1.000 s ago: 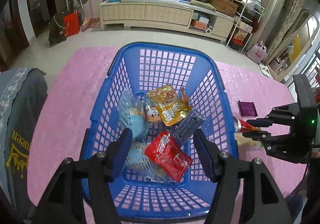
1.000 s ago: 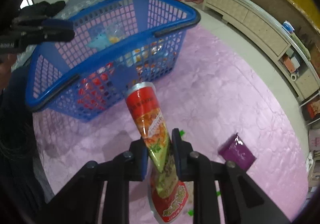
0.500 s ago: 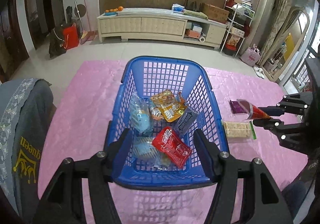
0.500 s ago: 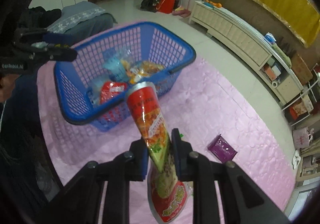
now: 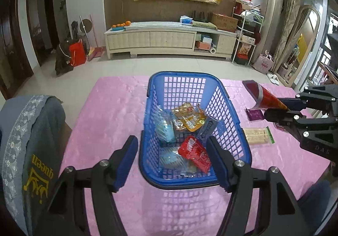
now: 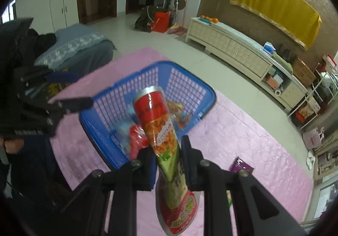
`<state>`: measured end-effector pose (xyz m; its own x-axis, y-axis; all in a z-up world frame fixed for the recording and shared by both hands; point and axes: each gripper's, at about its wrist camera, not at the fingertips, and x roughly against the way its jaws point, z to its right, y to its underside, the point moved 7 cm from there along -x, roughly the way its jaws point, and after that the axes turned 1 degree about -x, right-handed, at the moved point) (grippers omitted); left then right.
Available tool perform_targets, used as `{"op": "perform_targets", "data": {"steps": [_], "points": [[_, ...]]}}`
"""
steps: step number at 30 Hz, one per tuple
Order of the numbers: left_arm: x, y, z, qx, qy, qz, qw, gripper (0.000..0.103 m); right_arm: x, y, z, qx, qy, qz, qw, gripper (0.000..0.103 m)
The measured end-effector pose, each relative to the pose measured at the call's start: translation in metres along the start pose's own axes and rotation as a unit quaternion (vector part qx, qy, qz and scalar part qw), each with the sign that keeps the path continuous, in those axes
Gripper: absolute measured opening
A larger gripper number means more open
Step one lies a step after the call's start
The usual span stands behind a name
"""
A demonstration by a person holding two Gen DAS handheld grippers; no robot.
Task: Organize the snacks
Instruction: 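Carry the red-and-yellow spicy pouch over the basket with the right tool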
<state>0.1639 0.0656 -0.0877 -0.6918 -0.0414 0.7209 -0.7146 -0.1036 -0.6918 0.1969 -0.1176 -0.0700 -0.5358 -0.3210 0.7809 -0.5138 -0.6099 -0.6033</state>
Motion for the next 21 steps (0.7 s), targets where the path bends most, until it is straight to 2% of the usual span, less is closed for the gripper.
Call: {"op": "perform_targets", "data": {"steps": [6, 9, 13, 21], "points": [[0.005, -0.003, -0.017, -0.003, -0.005, 0.011, 0.9999, 0.066, -0.007, -0.021, -0.024, 0.003, -0.007, 0.009, 1.0, 0.024], [0.006, -0.004, -0.025, -0.004, -0.01, 0.015, 0.9998, 0.072, -0.016, -0.031, -0.03, -0.001, 0.006, 0.008, 1.0, 0.024], [0.004, -0.003, -0.032, -0.004, -0.012, 0.019, 0.9997, 0.073, -0.029, -0.04, -0.036, -0.012, 0.005, 0.006, 1.0, 0.024], [-0.013, -0.001, -0.056, 0.012, -0.014, 0.009, 0.9998, 0.073, -0.07, -0.045, -0.053, -0.014, -0.011, -0.018, 1.0, 0.025]]}}
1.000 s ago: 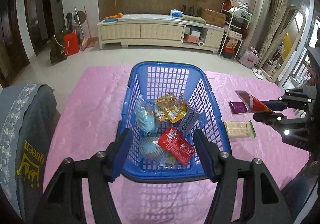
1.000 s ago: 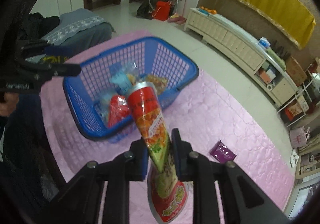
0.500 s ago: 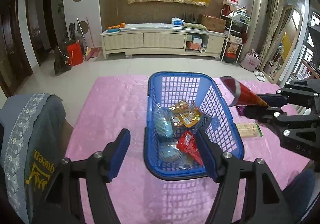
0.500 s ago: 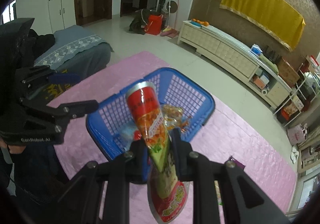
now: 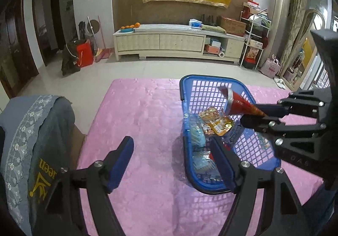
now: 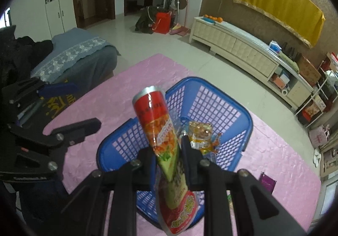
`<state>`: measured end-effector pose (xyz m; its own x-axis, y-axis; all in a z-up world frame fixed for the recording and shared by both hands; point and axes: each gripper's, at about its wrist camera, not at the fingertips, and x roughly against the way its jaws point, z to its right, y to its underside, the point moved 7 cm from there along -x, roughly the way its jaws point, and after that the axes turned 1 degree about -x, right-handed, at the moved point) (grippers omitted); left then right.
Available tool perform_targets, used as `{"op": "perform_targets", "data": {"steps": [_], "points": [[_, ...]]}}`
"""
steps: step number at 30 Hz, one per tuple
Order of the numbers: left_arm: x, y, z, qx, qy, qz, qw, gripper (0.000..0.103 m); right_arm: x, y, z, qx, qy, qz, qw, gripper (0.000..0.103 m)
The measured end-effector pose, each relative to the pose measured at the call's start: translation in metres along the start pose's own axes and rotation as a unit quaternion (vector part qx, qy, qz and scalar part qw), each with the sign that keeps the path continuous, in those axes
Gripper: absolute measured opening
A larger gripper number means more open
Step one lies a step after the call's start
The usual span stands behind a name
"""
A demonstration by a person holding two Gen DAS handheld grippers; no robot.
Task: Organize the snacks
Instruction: 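Carry the red-and-yellow spicy pouch over the basket with the right tool, then open the right tool to drop the spicy pouch into the basket, then withdraw both tools from the basket toward the cracker pack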
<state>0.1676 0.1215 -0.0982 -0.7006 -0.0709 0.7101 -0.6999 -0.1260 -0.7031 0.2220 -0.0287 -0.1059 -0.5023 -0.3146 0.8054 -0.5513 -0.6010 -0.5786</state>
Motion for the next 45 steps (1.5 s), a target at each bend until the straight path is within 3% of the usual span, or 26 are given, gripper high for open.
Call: {"op": "perform_targets", "data": {"steps": [10, 24, 27, 32, 37, 45], "points": [[-0.025, 0.008, -0.011, 0.006, 0.011, -0.02, 0.9997, 0.073, -0.047, 0.019, -0.01, 0.037, 0.0, -0.053, 0.998, 0.024], [-0.03, 0.015, -0.014, 0.01, 0.013, -0.032, 0.9994, 0.073, -0.057, 0.026, -0.016, 0.055, -0.01, -0.062, 0.997, 0.027], [-0.029, 0.016, -0.015, 0.012, 0.012, -0.033, 0.9993, 0.073, -0.057, 0.026, -0.019, 0.06, -0.005, -0.061, 0.996, 0.034], [-0.024, 0.018, -0.013, 0.012, 0.011, -0.032, 0.9994, 0.073, -0.054, 0.027, -0.014, 0.05, 0.004, -0.055, 0.997, 0.06], [-0.017, 0.016, -0.011, 0.007, 0.01, -0.026, 0.9996, 0.073, -0.033, 0.024, -0.002, 0.031, 0.009, -0.031, 0.999, 0.075], [0.001, 0.007, 0.011, -0.01, 0.017, -0.006, 0.9998, 0.077, 0.008, 0.027, 0.02, -0.006, 0.025, 0.008, 1.0, 0.077]]}}
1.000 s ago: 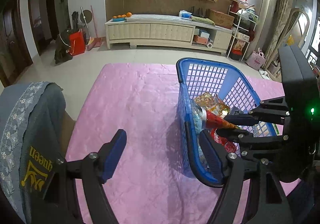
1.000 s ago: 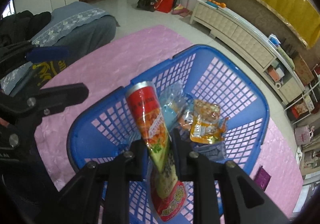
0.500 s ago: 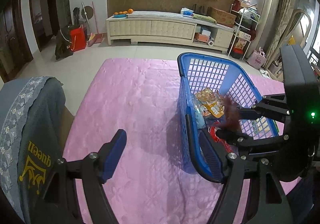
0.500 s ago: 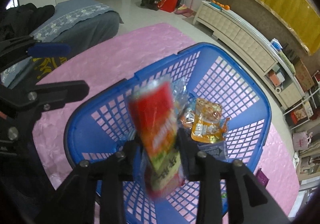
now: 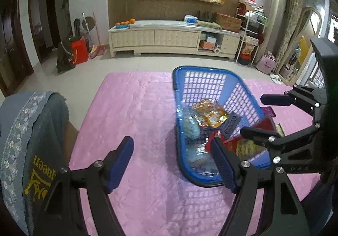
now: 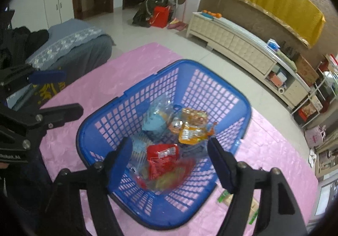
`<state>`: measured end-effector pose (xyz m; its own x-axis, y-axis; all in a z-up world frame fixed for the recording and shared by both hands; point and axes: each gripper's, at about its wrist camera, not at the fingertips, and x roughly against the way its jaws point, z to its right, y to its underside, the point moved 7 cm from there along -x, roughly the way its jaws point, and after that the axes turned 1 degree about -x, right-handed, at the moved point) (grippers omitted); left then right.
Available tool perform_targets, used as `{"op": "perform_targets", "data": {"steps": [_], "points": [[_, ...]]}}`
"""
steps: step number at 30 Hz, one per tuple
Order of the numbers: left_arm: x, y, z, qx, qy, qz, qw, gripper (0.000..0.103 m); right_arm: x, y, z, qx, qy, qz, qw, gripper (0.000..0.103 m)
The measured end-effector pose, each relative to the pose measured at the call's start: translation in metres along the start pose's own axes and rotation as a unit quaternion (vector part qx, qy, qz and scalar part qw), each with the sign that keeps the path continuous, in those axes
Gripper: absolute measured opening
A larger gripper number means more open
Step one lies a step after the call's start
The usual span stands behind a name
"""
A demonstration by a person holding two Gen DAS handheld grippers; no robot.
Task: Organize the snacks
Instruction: 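Withdraw both tools from the basket toward the cracker pack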
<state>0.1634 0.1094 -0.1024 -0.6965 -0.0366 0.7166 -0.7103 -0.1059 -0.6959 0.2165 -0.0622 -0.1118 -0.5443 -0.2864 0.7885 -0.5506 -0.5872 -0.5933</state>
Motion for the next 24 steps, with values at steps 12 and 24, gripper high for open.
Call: {"op": "perform_targets", "data": {"steps": [12, 24], "points": [[0.017, -0.01, 0.057, -0.057, 0.016, 0.024, 0.998, 0.082, 0.058, 0.028, 0.049, -0.045, 0.035, 0.036, 0.998, 0.089], [0.009, -0.017, 0.158, -0.123, 0.062, 0.022, 0.9902, 0.082, 0.077, 0.088, 0.128, -0.098, 0.069, 0.02, 0.993, 0.089]]}}
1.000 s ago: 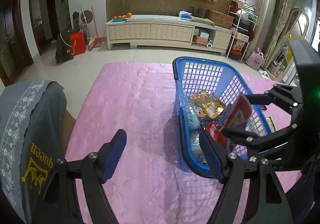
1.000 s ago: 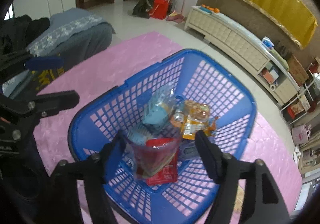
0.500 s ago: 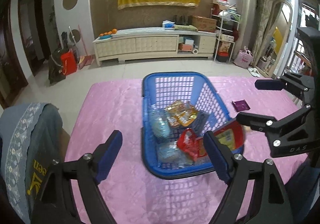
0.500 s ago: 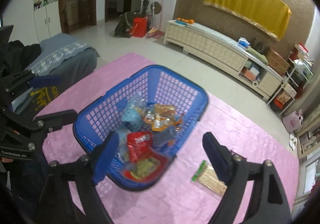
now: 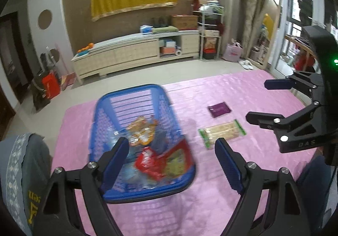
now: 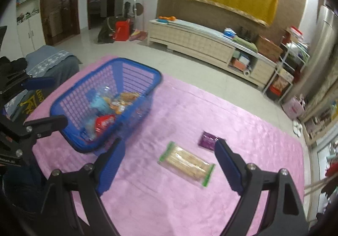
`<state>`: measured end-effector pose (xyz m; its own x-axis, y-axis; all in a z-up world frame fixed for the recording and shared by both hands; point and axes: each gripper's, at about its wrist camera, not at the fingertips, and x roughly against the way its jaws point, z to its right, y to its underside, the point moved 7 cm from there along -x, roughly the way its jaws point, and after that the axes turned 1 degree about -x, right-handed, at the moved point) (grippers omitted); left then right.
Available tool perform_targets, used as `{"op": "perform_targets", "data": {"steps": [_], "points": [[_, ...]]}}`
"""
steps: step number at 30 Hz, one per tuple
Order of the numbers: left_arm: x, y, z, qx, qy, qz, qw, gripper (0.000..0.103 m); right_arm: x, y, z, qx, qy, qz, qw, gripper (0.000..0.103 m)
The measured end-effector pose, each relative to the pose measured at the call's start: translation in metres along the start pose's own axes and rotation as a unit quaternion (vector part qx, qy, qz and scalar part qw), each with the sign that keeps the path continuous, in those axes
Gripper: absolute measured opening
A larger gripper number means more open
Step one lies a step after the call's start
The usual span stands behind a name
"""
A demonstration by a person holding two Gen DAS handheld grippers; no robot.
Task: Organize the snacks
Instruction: 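Withdraw both tools from the basket toward the cracker pack, then reach the left tool over the clear cracker pack and close on it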
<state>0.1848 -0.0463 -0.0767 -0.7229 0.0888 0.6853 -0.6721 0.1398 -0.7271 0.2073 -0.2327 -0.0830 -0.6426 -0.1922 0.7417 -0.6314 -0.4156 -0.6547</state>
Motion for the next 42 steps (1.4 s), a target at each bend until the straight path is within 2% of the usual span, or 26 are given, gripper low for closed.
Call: {"op": "perform_targets", "data": {"steps": [7, 16, 20, 27, 33, 37, 40, 42], "points": [[-0.027, -0.007, 0.049, -0.04, 0.022, -0.014, 0.9989, 0.082, 0.001, 0.029, 0.044, -0.028, 0.011, -0.009, 1.0, 0.089], [-0.084, 0.0, 0.096, -0.068, 0.055, -0.057, 0.9946, 0.082, -0.019, 0.063, 0.087, -0.053, 0.03, -0.027, 0.998, 0.089], [-0.114, 0.01, 0.104, -0.069, 0.074, -0.085, 0.9912, 0.082, -0.037, 0.078, 0.099, -0.065, 0.033, -0.04, 0.997, 0.089], [-0.167, 0.023, 0.115, -0.097, 0.07, -0.121, 0.9854, 0.082, -0.072, 0.105, 0.117, -0.091, 0.035, -0.06, 0.993, 0.09], [-0.204, 0.038, 0.115, -0.104, 0.068, -0.162, 0.9789, 0.082, -0.094, 0.118, 0.126, -0.125, 0.034, -0.063, 0.99, 0.096], [-0.219, 0.039, 0.115, -0.119, 0.059, -0.165, 0.9774, 0.082, -0.107, 0.122, 0.131, -0.129, 0.031, -0.066, 0.989, 0.096], [-0.231, 0.039, 0.119, -0.13, 0.065, -0.165, 0.9756, 0.082, -0.11, 0.123, 0.135, -0.121, 0.027, -0.068, 0.99, 0.096], [-0.235, 0.037, 0.121, -0.137, 0.073, -0.151, 0.9761, 0.082, -0.11, 0.123, 0.138, -0.12, 0.026, -0.067, 0.99, 0.096]]}}
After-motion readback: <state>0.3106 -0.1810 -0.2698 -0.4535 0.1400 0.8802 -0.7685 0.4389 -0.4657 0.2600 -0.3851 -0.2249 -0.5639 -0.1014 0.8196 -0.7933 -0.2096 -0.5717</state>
